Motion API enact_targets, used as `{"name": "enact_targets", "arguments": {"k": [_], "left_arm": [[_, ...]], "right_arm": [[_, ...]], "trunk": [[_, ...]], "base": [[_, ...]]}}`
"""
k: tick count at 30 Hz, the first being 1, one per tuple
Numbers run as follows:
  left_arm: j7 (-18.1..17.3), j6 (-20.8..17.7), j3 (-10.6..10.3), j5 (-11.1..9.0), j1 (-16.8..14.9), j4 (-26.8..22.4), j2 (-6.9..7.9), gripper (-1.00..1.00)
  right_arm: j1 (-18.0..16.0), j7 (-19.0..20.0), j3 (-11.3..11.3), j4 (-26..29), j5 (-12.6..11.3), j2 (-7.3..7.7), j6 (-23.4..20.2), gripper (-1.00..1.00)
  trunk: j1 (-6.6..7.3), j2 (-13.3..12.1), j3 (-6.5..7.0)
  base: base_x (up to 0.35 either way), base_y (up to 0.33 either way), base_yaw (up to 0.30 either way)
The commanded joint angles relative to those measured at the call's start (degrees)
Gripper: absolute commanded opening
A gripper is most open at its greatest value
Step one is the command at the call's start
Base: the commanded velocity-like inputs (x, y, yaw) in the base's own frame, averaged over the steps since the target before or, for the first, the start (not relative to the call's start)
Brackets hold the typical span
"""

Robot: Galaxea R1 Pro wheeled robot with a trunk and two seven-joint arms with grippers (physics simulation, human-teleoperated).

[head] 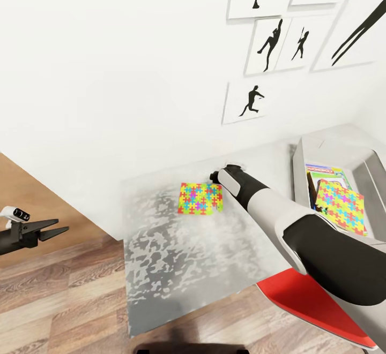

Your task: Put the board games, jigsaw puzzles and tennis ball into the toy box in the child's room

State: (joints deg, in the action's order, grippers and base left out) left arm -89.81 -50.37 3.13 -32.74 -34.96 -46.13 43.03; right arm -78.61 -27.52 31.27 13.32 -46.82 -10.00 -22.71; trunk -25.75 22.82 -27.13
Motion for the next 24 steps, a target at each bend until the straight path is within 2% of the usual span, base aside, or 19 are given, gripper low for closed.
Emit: {"name": "enact_targets", "arguments": {"k": [1, 5, 13, 24], "left_arm": [[-0.19, -0.61, -0.05, -0.04, -0.03, -0.01, 0.03, 1.00], [-0.19, -0.61, -0.05, -0.04, -0.03, -0.01, 0.03, 1.00], [-0.19, -0.61, -0.05, -0.04, -0.03, -0.01, 0.03, 1.00], [-0.19, -0.61, -0.05, -0.02, -0.03, -0.01, 0.03, 1.00]], "right_arm": [[-0.06, -0.30, 0.33, 0.04, -0.23, 0.00, -0.27, 1.00], [-0.05, -0.32, 0.36, 0.02, -0.03, 0.00, 0.05, 1.00], [0.20, -0.30, 0.29, -0.35, 2.27, 0.00, 2.10, 1.00], [0.39, -0.24, 0.29, -0.40, 2.60, 0.00, 2.56, 1.00]], "trunk": [[-0.03, 0.10, -0.09], [-0.03, 0.10, -0.09], [-0.03, 0.10, -0.09], [-0.03, 0.10, -0.09]], "base": [[0.000, 0.000, 0.000], [0.000, 0.000, 0.000], [0.000, 0.000, 0.000], [0.000, 0.000, 0.000]]}}
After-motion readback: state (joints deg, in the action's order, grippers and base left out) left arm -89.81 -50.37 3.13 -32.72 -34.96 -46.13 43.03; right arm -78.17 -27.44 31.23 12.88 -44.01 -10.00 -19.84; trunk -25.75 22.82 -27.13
